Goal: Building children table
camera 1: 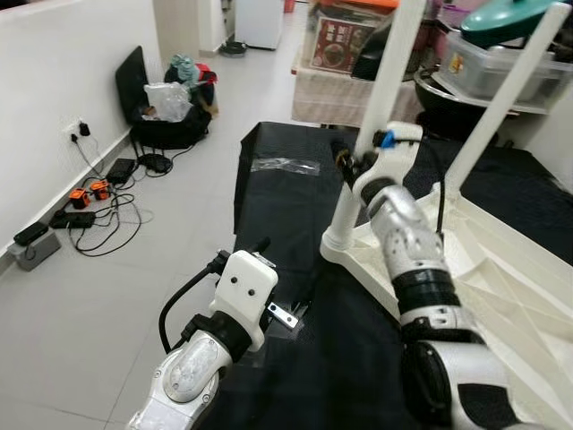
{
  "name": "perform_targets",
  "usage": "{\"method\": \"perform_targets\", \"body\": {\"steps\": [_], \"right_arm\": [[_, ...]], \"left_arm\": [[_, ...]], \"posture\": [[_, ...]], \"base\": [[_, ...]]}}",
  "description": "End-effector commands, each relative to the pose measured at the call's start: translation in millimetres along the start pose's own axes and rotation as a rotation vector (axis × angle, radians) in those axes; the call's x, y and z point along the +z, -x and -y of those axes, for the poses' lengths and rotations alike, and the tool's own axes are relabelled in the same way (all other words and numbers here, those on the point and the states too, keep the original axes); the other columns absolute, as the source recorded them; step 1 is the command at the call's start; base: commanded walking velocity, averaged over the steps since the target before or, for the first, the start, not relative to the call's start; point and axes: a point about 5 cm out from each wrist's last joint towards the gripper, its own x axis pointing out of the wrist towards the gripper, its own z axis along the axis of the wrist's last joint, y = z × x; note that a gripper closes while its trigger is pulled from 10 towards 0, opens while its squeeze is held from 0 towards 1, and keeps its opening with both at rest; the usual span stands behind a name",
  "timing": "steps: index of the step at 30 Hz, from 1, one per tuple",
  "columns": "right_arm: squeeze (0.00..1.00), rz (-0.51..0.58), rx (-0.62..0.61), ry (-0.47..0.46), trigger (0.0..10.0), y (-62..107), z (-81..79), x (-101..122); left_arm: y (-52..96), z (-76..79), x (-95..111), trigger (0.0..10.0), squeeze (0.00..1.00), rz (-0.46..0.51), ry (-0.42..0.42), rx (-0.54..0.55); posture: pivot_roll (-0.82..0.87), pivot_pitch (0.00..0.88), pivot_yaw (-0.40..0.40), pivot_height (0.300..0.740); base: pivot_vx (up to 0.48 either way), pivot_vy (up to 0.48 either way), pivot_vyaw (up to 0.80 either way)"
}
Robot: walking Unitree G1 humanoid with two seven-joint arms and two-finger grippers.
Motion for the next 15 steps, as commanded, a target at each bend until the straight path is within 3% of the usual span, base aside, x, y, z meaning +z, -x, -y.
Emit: {"method": "perform_targets", "body": {"steps": [1,2,3,4,5,7,11,12,13,14,15], "right_arm": [[0.0,-0.051,0.257,-0.052,10.0,1.3,-13.8,-4],[0.0,-0.106,0.464,-0.09,10.0,10.5,-19.6,-8],[0.0,-0.106,0.464,-0.09,10.0,10.5,-19.6,-8],[0.0,-0.161,0.677,-0.106,10.0,23.4,-26.1,-13],[0.0,-0.199,0.813,-0.121,10.0,32.7,-29.7,-17],[0.0,-0.231,0.855,-0.139,10.0,34.2,-31.1,-24],[0.0,-0.272,0.773,-0.053,10.0,22.7,-30.3,-39],[0.0,-0.279,0.723,-0.006,2.9,18.5,-28.8,-43],[0.0,-0.279,0.723,-0.006,2.9,18.5,-28.8,-43],[0.0,-0.279,0.642,0.024,0.0,13.2,-26.8,-45],[0.0,-0.279,0.642,0.024,0.0,13.2,-26.8,-45]], "left_arm": [[-0.9,1.7,-1,10.0,0.0,0.002,0.001,-0.008],[-1.3,1.5,-1,10.0,0.0,0.004,0.005,-0.006],[-1.3,1.5,-1,10.0,0.0,0.004,0.005,-0.006],[-1.8,1.3,0,10.0,0.0,0.005,0.004,-0.006],[-2.2,1.2,0,10.0,0.0,0.006,0.004,-0.005],[-2.7,0.8,0,10.0,0.0,0.008,0.002,-0.004],[-2.9,-0.5,1,10.0,0.0,0.009,-0.004,0.0],[-2.7,-0.9,1,10.0,0.0,0.009,-0.006,0.001],[-2.7,-0.9,1,10.0,0.0,0.009,-0.006,0.001],[-2.4,-1.1,1,10.0,0.0,0.009,-0.007,0.003],[-2.4,-1.1,1,10.0,0.0,0.009,-0.007,0.003]], "posture": [[0.09,0.0,-0.113,0.74],[0.09,0.0,-0.113,0.74],[0.09,0.0,-0.113,0.74],[0.09,0.0,-0.113,0.74],[0.09,0.0,-0.114,0.74],[0.1,0.0,-0.117,0.74],[0.1,0.0,-0.121,0.74],[0.1,0.0,-0.121,0.74],[0.1,0.0,-0.121,0.74],[0.1,0.0,-0.121,0.74],[0.1,0.0,-0.121,0.74]], "base": [[0.0,0.0,0.0],[0.0,0.0,0.0],[0.0,0.0,0.0],[0.0,0.0,0.0],[0.0,0.0,0.0],[0.0,0.0,0.0],[0.0,0.0,0.0],[0.0,0.0,0.0],[0.0,0.0,0.0],[0.0,0.0,0.0],[0.0,0.0,0.0]]}}
